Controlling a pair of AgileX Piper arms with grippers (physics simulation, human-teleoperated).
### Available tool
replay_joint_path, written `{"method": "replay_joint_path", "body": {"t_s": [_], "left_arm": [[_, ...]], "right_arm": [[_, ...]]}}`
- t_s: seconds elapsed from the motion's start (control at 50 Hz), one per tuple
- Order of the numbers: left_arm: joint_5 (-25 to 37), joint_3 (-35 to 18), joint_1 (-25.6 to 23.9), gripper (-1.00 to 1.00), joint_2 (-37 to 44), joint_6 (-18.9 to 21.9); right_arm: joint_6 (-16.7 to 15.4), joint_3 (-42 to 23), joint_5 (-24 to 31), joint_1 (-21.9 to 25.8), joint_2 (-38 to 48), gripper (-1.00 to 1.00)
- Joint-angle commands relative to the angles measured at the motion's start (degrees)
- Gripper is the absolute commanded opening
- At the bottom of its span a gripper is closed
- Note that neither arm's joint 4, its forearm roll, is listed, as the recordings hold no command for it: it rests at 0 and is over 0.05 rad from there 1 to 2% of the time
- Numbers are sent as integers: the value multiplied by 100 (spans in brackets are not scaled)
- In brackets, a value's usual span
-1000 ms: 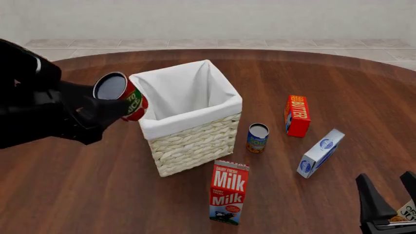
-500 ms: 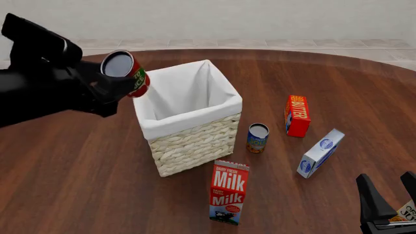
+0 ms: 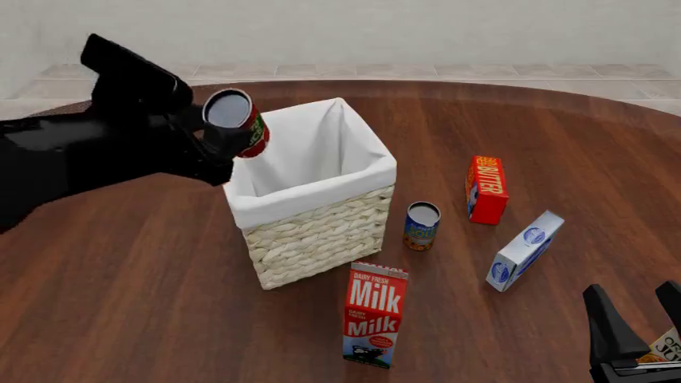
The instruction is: Pick up the alphabet soup and the tomato sauce, and put them in the basket.
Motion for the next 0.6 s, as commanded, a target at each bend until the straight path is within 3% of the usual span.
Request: {"method": "replay_joint_path", "body": {"t_s": [0.02,0.6], "left_arm": [[-240,-59,-34,-100,408,121],[-258,-447,80,-100,1287,291]], "right_arm": [[17,-4,5,-14,0,100],[67,10,19,-51,-3,100]]}}
